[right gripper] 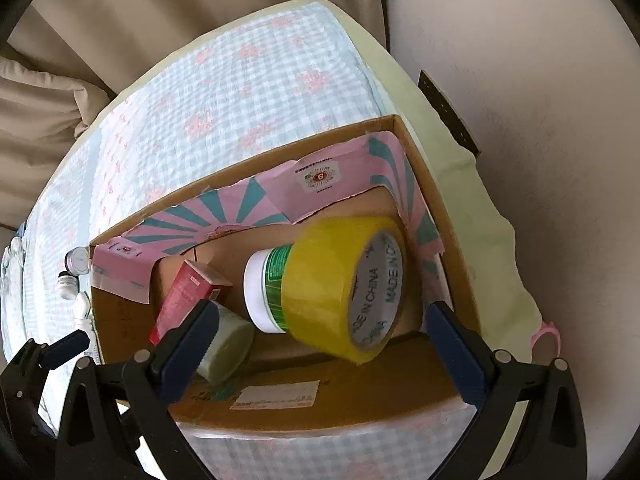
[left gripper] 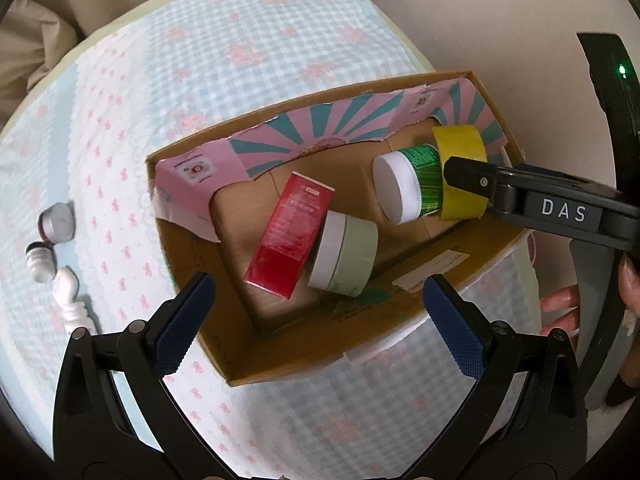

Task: Organize rigid objects
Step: 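Carry the pale green jar and yellow tape into the pink box and release, then withdraw both tools from the pink box toward the remaining objects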

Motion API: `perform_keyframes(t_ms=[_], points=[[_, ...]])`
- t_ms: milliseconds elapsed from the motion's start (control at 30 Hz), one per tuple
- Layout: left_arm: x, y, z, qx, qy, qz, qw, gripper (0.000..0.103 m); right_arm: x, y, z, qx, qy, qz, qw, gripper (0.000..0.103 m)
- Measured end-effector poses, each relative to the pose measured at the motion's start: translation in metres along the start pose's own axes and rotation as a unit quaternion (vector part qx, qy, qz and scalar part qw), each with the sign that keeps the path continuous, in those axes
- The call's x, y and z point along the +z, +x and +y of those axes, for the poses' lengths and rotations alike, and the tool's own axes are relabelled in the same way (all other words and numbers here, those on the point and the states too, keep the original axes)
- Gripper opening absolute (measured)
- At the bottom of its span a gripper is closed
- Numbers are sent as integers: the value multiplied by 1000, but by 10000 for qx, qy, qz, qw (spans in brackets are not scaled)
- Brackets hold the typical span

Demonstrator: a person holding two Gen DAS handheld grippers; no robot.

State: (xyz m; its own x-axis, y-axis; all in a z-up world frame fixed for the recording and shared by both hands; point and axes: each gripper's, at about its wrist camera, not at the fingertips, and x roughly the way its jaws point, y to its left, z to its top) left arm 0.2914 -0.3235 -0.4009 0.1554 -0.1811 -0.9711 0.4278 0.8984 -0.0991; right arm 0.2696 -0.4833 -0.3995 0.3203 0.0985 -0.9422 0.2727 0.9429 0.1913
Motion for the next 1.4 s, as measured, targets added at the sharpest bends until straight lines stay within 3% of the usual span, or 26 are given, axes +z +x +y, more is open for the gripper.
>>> perform_keyframes(t_ms=[367, 733, 900, 1067, 1400], points=[[-19, -55, 17, 130, -205, -326, 9992, 103, -18, -46, 16, 67, -132, -112, 9998, 103], [-82, -157, 76, 376, -714, -949, 9922, 103, -55, -124, 65, 94, -485, -426, 9979, 103], [-117, -197, 122, 622, -1088, -1165, 9852, 103, -79, -158, 107, 129, -798, -734, 9940, 103], [-149, -231, 177, 616, -1425, -1328, 9789, 103, -109, -186, 166, 209, -1107, -1009, 9885, 103], [-199, -280, 291, 635, -1578, -1532, 9734, 103, -152, -198, 286, 464, -1243, -1174, 9842, 103]])
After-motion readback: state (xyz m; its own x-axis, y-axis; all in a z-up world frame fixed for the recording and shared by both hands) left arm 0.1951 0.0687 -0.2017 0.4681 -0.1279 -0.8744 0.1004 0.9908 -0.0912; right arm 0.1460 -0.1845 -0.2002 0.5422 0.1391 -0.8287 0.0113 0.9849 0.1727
